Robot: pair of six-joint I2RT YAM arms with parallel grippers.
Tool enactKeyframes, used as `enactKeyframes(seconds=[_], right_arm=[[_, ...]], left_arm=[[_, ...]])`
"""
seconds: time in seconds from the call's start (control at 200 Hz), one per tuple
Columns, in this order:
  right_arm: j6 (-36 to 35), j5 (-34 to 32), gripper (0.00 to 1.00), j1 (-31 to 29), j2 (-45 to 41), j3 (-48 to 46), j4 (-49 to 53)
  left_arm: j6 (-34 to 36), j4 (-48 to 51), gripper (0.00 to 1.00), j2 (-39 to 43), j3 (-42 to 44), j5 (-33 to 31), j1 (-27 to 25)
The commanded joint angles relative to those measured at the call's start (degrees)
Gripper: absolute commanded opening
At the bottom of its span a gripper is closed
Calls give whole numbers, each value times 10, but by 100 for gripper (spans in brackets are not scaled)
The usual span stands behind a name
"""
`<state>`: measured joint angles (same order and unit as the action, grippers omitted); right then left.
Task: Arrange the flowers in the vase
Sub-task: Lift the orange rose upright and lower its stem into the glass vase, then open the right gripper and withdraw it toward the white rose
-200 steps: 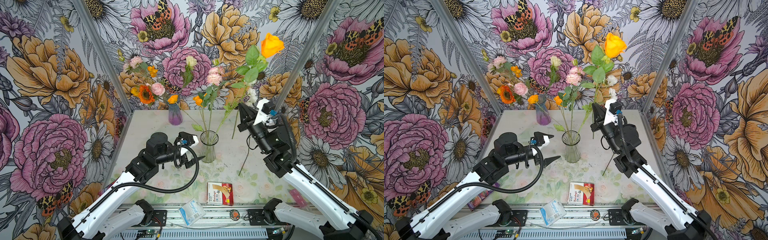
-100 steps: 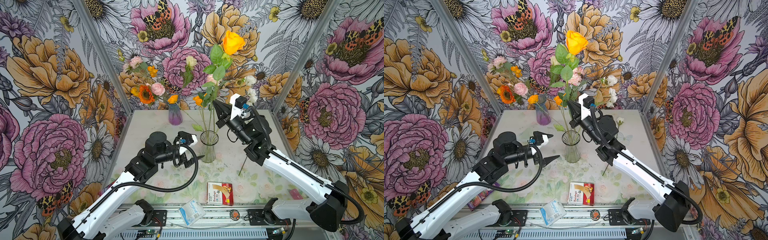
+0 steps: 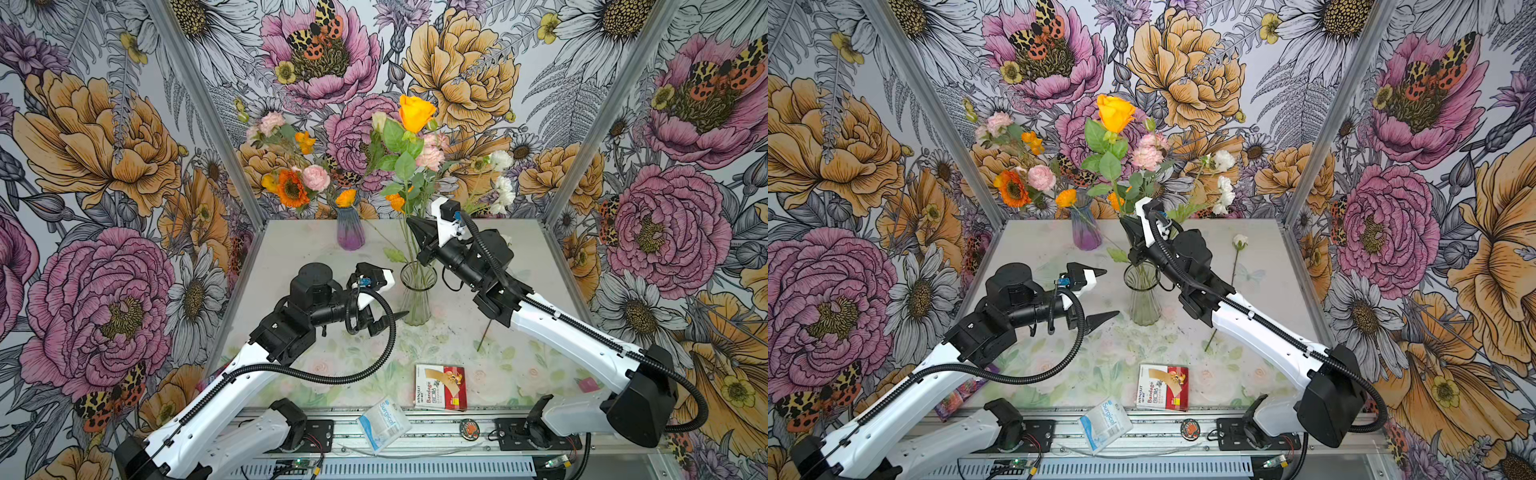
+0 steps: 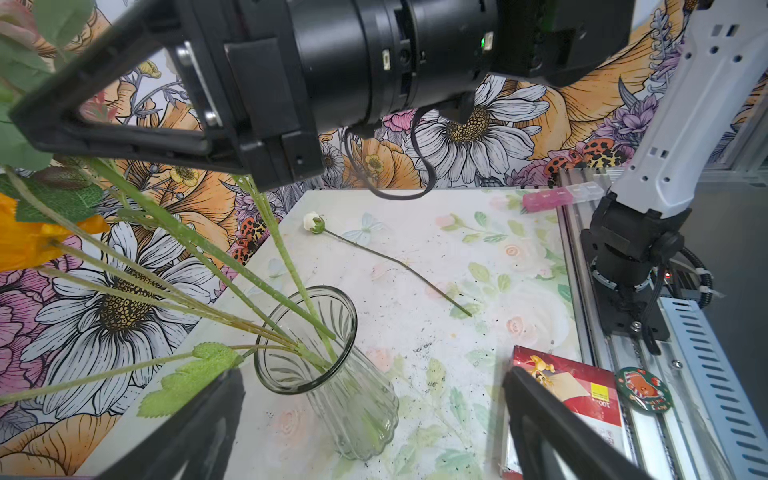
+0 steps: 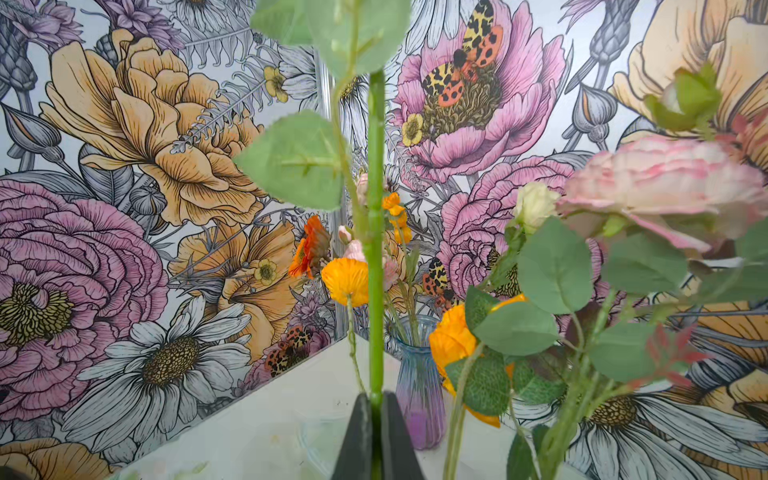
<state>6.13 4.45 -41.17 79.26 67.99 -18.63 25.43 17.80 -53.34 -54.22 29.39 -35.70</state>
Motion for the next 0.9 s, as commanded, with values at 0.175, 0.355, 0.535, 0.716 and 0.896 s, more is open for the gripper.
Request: enactKeyframes(seconds=[0.175, 0.355, 0.535, 0.716, 0.896], right_arm=[[-43, 52, 0, -13, 18, -47, -59], [-93, 90, 0, -13, 33, -66, -48], [-118, 121, 0, -13, 48, -79, -51], [-134, 117, 1, -13, 54, -89, -48], [-136, 98, 8, -13, 42, -118, -52]], left_arm=[[-10, 2, 99, -1, -12, 17, 6], [-10, 1, 99, 1, -12, 19, 8], [-12, 1, 99, 5, -14, 30, 23], [-13, 1, 99, 6, -14, 32, 34], [-14, 1, 99, 1, -14, 36, 34]])
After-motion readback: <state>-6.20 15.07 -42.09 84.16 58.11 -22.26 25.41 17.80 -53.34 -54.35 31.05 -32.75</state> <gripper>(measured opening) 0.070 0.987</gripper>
